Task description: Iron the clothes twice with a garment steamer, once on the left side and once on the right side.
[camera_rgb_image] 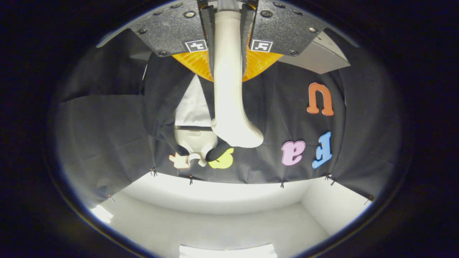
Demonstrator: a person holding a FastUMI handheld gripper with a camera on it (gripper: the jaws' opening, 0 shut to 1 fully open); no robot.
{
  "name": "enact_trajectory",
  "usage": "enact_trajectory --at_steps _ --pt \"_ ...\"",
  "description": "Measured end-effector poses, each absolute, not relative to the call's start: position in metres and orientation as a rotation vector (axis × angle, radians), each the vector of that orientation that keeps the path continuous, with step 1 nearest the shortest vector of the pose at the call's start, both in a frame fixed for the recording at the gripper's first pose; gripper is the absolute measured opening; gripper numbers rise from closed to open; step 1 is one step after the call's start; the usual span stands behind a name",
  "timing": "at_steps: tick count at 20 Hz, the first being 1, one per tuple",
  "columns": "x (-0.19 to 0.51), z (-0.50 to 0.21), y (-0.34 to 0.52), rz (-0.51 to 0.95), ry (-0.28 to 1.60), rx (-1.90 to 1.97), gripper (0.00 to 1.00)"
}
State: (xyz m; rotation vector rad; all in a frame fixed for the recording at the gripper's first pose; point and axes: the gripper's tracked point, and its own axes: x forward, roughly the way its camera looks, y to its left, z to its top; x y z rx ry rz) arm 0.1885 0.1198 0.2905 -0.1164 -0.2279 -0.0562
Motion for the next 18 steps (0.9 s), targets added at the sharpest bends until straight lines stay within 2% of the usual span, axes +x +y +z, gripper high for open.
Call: enact_trajectory --at_steps 4,18 --pt "0.197 0.295 0.107 -0.070 -0.274 -0.149 0.31" --pt "0.207 0.202 0.090 -0.078 -0.127 -0.131 0.31"
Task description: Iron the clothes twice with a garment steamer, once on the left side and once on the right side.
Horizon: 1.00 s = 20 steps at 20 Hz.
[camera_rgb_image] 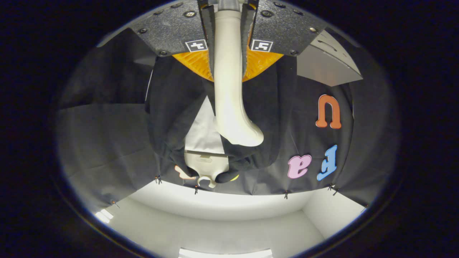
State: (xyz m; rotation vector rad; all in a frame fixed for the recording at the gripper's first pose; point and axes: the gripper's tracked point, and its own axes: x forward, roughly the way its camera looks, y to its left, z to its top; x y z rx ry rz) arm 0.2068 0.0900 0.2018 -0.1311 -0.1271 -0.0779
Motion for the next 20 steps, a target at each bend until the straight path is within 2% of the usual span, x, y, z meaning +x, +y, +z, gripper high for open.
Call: enact_trajectory --at_steps 8,20 --pt "0.195 0.154 0.088 -0.071 -0.095 -0.167 0.31" --pt "0.179 0.065 0.056 -0.126 0.057 -0.189 0.31"
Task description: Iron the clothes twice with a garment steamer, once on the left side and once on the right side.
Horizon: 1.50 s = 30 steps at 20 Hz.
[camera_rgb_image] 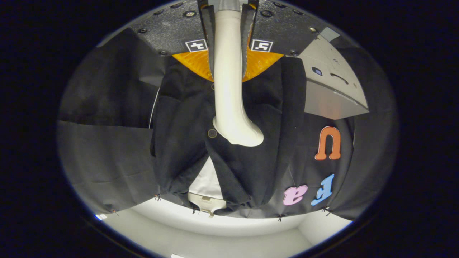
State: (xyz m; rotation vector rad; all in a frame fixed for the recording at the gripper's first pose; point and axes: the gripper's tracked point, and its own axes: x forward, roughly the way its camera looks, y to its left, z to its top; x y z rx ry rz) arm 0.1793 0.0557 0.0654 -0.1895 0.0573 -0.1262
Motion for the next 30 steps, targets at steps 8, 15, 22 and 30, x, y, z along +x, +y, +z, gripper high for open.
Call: enact_trajectory --at_steps 8,15,22,30 --pt "0.163 0.007 0.049 -0.133 0.156 -0.238 0.31" --pt "0.148 -0.044 0.040 -0.147 0.257 -0.253 0.31" --pt "0.127 -0.101 0.027 -0.186 0.376 -0.252 0.31" --pt "0.110 -0.145 0.014 -0.244 0.470 -0.210 0.31"
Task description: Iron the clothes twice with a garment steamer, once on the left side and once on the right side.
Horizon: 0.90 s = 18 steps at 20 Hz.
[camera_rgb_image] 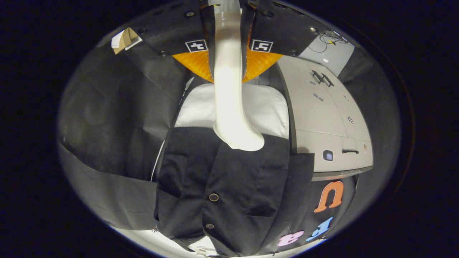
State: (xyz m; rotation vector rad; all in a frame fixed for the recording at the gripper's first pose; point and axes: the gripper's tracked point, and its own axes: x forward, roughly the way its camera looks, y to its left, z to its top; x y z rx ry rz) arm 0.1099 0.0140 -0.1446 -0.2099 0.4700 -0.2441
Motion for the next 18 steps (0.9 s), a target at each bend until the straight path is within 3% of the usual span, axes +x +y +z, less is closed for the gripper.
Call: enact_trajectory --at_steps 5,18 --pt "0.091 -0.105 0.008 -0.251 0.421 -0.171 0.31" --pt "0.129 0.173 -0.098 -0.348 -0.096 -0.079 0.31"
